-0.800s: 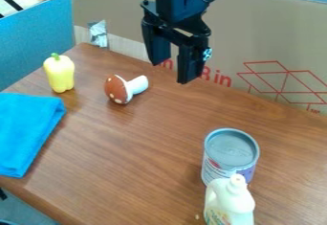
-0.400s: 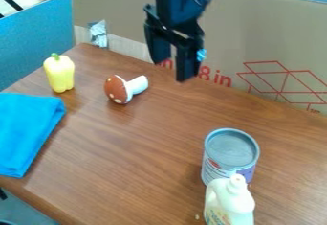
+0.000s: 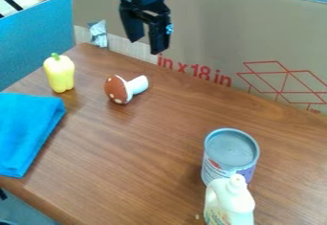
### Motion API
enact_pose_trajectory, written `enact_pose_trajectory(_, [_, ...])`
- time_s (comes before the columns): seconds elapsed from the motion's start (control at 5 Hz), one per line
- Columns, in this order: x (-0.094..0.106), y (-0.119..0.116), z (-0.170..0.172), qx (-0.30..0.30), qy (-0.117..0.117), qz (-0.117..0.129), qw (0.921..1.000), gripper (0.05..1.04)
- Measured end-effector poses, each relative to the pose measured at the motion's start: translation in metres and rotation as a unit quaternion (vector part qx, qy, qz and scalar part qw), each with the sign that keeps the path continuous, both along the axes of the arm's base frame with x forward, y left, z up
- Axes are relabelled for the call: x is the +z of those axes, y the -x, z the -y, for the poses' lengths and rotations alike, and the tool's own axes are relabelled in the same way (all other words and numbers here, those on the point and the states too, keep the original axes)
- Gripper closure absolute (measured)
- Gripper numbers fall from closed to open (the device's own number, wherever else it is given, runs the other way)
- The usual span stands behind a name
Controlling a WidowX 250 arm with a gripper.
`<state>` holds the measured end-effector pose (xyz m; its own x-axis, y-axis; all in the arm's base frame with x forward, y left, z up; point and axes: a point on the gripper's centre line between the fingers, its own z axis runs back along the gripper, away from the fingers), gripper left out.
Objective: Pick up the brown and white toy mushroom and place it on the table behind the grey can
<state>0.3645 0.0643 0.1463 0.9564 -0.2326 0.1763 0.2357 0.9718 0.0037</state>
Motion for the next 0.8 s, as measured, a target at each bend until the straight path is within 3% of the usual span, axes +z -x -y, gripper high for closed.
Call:
enact_pose_trajectory(0.2, [-0.018, -0.017, -0.019, 0.011, 0.029, -0.009, 0.9995, 0.082])
enact_pose_trajectory(0.4, [-0.036, -0.030, -0.031, 0.012, 0.019, -0.017, 0.9996, 0.082])
enact_pose_trajectory(0.6, [-0.044, -0.029, -0.036, 0.007, 0.000, -0.029, 0.9996, 0.082])
enact_pose_trajectory(0.8, [-0.065, -0.018, -0.038, -0.009, -0.006, -0.069, 0.9976, 0.082])
